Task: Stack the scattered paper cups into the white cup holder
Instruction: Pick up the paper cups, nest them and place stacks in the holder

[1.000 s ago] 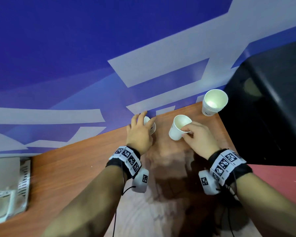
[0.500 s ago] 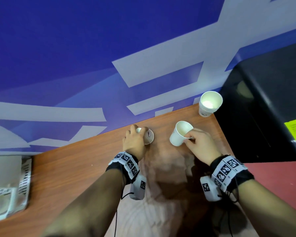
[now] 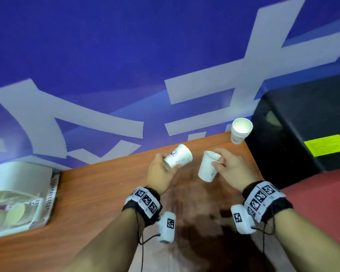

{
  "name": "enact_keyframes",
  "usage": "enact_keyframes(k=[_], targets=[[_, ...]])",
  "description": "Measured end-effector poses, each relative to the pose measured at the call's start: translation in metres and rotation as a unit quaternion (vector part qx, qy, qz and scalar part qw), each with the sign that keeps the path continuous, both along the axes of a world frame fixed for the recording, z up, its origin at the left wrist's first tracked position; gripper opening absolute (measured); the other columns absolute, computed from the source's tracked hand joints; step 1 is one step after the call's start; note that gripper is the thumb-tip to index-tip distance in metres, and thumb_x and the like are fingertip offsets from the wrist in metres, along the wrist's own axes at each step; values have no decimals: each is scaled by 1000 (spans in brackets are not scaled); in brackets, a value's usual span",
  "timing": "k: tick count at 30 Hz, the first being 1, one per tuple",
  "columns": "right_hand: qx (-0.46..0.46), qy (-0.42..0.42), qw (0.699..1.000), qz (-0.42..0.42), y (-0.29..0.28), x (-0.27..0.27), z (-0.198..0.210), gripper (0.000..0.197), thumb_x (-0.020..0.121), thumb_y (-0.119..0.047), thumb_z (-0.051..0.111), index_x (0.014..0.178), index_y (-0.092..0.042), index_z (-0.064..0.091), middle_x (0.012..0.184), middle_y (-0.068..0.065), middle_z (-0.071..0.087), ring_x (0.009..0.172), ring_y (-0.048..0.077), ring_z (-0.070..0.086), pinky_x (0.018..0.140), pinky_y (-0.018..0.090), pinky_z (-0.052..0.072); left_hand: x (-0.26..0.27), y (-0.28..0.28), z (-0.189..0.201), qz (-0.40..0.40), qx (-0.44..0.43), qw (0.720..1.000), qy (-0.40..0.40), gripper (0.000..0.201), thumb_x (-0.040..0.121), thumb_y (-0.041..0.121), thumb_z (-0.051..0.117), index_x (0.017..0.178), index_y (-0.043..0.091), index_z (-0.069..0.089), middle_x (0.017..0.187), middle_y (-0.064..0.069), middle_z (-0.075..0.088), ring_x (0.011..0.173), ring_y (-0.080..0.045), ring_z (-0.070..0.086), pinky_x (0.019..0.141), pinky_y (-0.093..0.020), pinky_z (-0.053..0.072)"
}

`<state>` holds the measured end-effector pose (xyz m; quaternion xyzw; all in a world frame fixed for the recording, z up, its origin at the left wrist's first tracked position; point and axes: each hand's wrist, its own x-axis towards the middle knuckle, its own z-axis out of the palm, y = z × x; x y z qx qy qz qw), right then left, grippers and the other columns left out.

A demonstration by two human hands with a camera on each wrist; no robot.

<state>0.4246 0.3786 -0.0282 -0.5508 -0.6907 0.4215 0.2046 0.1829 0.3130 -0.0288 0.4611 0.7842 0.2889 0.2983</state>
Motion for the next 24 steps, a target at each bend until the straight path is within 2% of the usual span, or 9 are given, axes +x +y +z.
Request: enact_keyframes(k=[2,5,7,11,17,21,24], targets=[[14,-11,1000,17,-11,-5,15,38,88,-24,65,125,-29,57,81,-13,59,82,9,60,71,22,42,1,-9,18,-4,31,999,-25,44,75,36,79,108,24,52,96,8,65,83,-10,61,68,-21,44],[42,-31,998,45,-31,-15,35,48,87,-30,65,132,-32,51,79,-10,59,81,12,59,73,27,45,2,-28,44,-15,70,996,-47,42,77,34,78,108,23,52,96,9,65,82,-6,61,71,-21,47],[50,-23,997,61,-46,-21,49,52,87,-32,63,136,-36,46,77,-7,60,78,10,59,74,31,49,1,-43,58,-23,82,995,-60,41,78,35,76,109,24,51,96,8,64,81,-6,60,72,-23,49],[81,-19,992,98,-80,-42,81,54,88,-34,63,138,-40,43,76,-6,61,76,8,59,75,31,49,-11,-81,79,-47,106,989,-89,42,81,32,74,114,25,48,99,10,63,85,-5,60,75,-22,49],[143,-30,982,123,-147,-88,112,35,90,-32,61,124,-40,58,79,-9,62,78,7,59,69,26,43,-54,-153,101,-54,129,987,-80,57,80,32,72,131,24,46,115,8,62,102,-12,60,90,-28,48],[167,-28,976,136,-203,-130,119,25,90,-32,63,114,-31,67,89,-11,69,83,6,62,73,23,45,-95,-218,108,-58,141,986,-62,61,76,30,73,130,28,47,115,9,63,104,-7,60,92,-32,50],[192,-42,966,167,-247,-166,120,14,89,-33,63,100,-30,70,83,-17,69,76,-1,60,64,20,41,-128,-267,111,-63,142,988,-15,65,75,27,73,132,32,44,118,8,61,111,-11,55,97,-34,47]])
